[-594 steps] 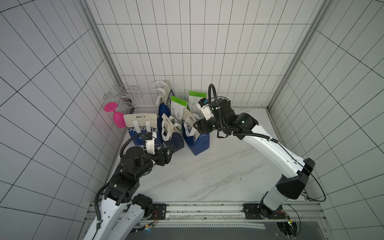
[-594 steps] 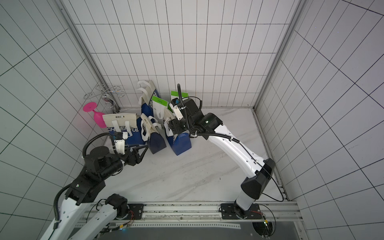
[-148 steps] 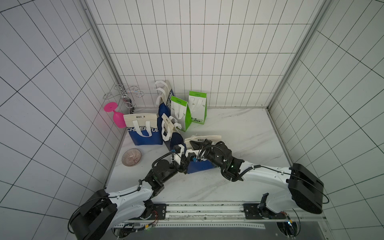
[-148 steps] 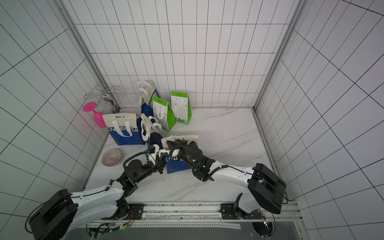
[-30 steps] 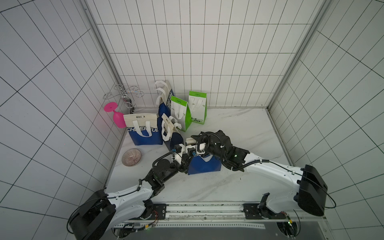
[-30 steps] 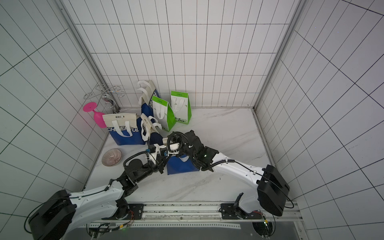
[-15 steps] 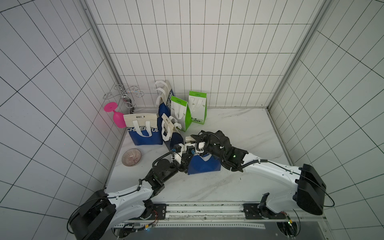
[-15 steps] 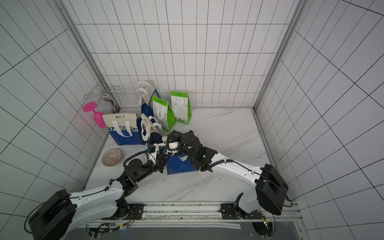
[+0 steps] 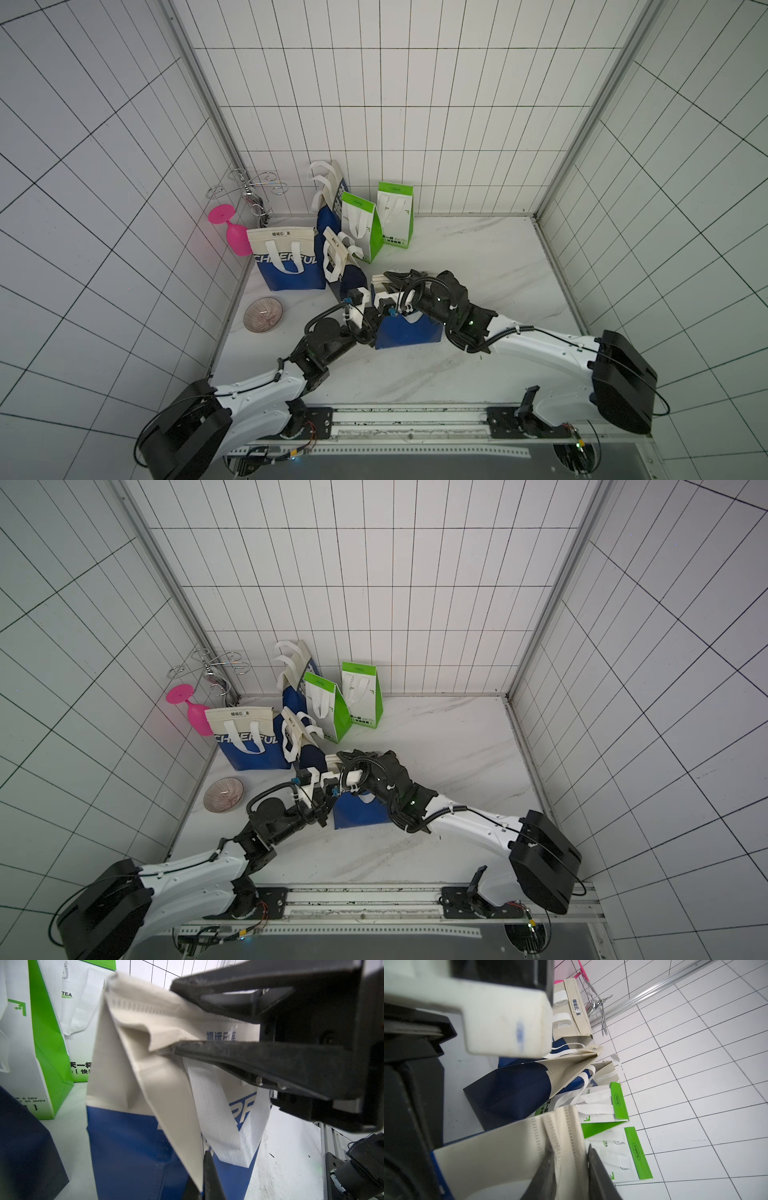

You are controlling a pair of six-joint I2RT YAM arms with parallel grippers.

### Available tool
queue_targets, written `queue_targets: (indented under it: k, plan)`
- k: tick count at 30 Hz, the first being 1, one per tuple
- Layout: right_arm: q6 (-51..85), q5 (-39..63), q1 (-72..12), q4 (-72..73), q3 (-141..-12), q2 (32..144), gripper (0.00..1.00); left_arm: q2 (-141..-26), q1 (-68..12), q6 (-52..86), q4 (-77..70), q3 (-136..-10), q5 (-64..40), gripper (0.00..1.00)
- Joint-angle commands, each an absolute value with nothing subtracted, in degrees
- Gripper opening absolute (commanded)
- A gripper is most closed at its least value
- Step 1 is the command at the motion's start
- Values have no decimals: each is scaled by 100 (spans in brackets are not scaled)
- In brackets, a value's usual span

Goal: Open the takeout bag
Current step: Open the takeout bag at the center of the board.

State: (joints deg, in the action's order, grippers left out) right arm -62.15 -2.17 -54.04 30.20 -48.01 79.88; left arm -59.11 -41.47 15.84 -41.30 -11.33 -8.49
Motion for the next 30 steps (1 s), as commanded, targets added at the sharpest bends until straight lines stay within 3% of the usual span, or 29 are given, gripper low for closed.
queue_targets:
  k: [1, 7, 11, 13, 25, 30]
  plan:
    - [-6411, -263, -5396, 3599, -4467, 7960, 25, -5956, -4184, 1573, -4103, -1129, -1037, 0]
    - [-6435, -202, -5396, 3564, -4473, 8042, 21, -5941, -4184, 1582, -4088, -1129, -1037, 0]
    - [-6390, -105, -5396, 3536, -4433, 8034, 38, -5930, -4184, 1582, -4086, -1131, -1037, 0]
    - [-6344, 4, -5396, 3524, -4375, 7965, 40, -5927, -4186, 1583, -4078, -1133, -1037, 0]
    - [-6415, 176, -5474, 4119, -3954, 7656, 31, -5867, -4188, 1588, -4042, -1126, -1011, 0]
    - [-6315, 335, -5502, 4086, -3869, 7401, 39, -5866, -4187, 1584, -4034, -1129, -1011, 0]
